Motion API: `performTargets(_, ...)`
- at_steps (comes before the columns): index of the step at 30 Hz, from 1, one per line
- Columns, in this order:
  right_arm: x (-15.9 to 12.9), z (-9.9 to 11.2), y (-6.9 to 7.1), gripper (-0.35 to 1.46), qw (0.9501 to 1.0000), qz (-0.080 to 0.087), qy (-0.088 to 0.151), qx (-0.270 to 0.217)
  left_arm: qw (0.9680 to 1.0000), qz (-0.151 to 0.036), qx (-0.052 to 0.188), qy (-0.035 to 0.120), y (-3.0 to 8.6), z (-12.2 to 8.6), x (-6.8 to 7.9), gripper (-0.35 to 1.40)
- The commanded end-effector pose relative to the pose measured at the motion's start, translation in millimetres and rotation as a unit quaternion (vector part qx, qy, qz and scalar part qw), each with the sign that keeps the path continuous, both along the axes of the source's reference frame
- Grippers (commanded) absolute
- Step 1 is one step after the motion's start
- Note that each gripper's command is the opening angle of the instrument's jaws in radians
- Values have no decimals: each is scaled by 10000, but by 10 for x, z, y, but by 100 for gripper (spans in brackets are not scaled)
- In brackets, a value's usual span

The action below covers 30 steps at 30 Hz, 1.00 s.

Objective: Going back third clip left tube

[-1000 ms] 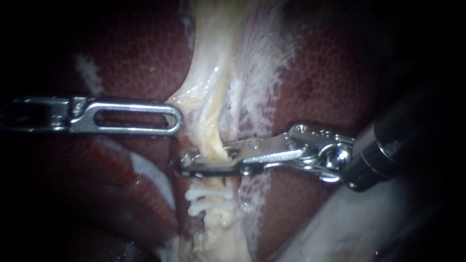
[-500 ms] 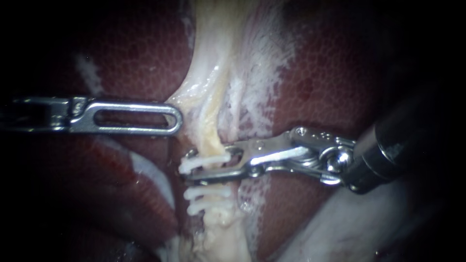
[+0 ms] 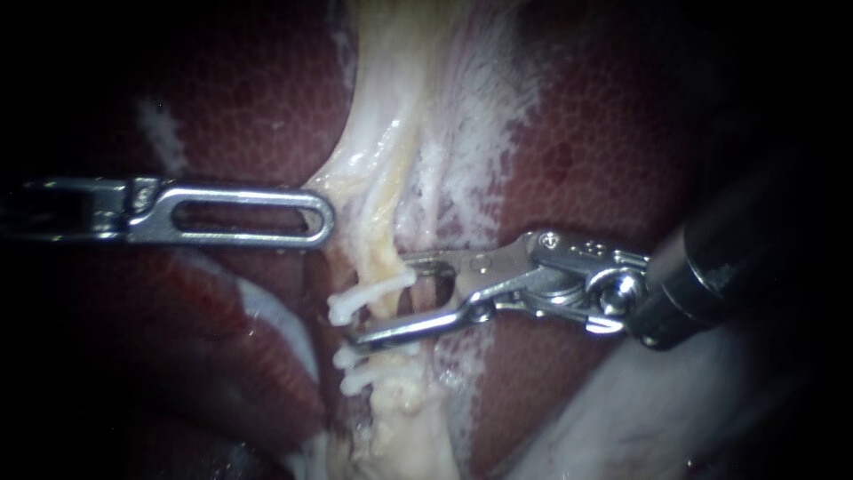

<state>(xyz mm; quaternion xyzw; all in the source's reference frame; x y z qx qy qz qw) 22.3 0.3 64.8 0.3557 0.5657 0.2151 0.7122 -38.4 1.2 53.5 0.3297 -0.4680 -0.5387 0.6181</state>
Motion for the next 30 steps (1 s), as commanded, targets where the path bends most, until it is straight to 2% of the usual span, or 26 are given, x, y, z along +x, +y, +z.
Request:
performTargets(1,-5,-2,2,60,10000,20,-10,-65,10000,1,0,-1,0,0,0,-35)
performTargets(9,-42,-10,8,60,9993,97,-63,-352,10000,1,0,0,0,0,0,-35)
performTargets(17,-93,-28,20,60,9980,169,-135,-601,10000,1,-2,0,0,1,0,-35)
performTargets(23,-118,-54,28,60,9968,164,-139,-770,10000,4,-3,-2,0,2,0,-35)
performTargets(30,-132,-83,36,60,9958,216,-199,-866,10000,2,-3,-1,0,3,-1,-35)
